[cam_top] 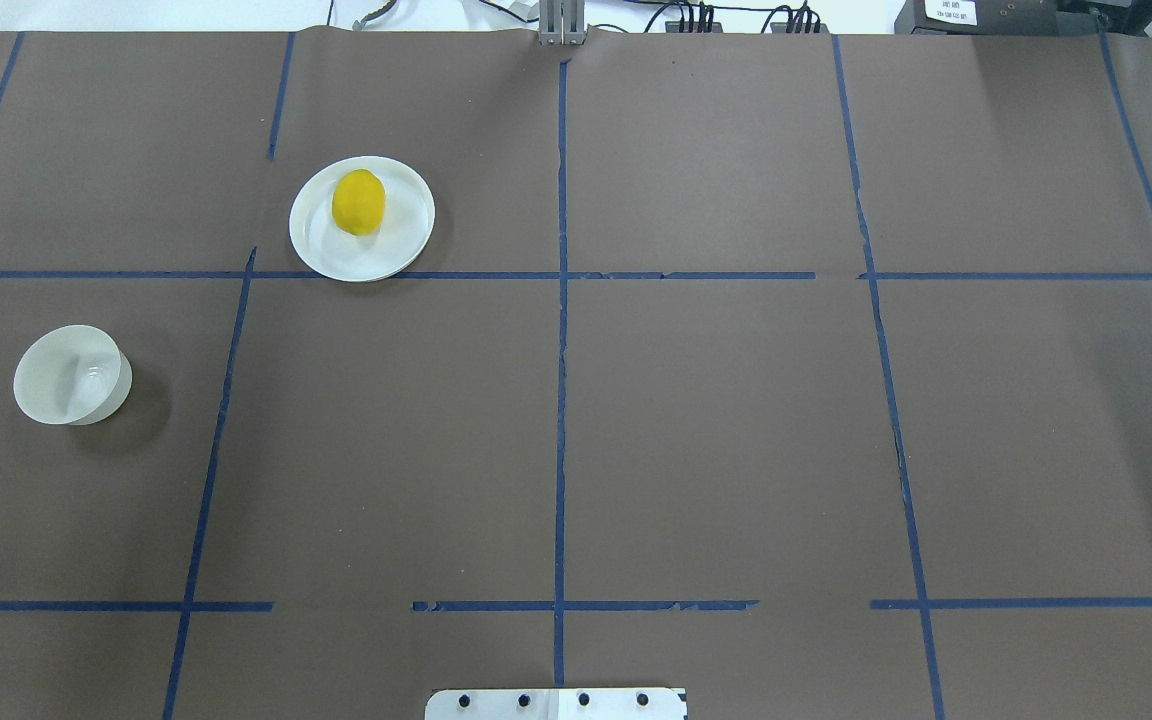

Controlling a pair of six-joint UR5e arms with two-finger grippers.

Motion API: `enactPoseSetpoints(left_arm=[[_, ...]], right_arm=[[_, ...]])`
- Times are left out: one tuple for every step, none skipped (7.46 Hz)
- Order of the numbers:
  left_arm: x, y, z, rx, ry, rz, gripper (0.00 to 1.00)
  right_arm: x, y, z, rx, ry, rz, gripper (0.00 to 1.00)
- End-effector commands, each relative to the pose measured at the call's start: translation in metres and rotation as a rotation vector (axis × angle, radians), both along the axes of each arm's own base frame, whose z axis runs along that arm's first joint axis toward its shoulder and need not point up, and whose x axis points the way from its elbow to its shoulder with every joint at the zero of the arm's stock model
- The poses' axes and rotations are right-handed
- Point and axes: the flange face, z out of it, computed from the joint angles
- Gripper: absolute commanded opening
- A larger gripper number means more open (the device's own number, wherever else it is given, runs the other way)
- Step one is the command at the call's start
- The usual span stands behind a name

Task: Move lemon from plate to bowl

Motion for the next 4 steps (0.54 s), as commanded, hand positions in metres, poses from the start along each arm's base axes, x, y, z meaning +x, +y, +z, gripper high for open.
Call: enactPoseSetpoints(left_arm=[[0.0003, -0.0013, -0.002, 0.012, 0.0, 0.003, 1.0], [0.0011, 0.001, -0.0039, 0.031, 0.006, 0.002, 1.0], [0.003, 0.0004, 0.0052, 0.022, 0.034, -0.002, 1.0], [0.0096, -0.0046, 0.0008, 0.054, 0.096, -0.003, 1.0]], right_arm=[[0.0, 0.0, 0.0, 0.0, 0.0, 0.0, 1.0], [0.0, 0.0, 0.0, 0.0, 0.0, 0.0, 1.0], [0.0, 0.0, 0.0, 0.0, 0.0, 0.0, 1.0], [0.0, 0.0, 0.0, 0.0, 0.0, 0.0, 1.0]])
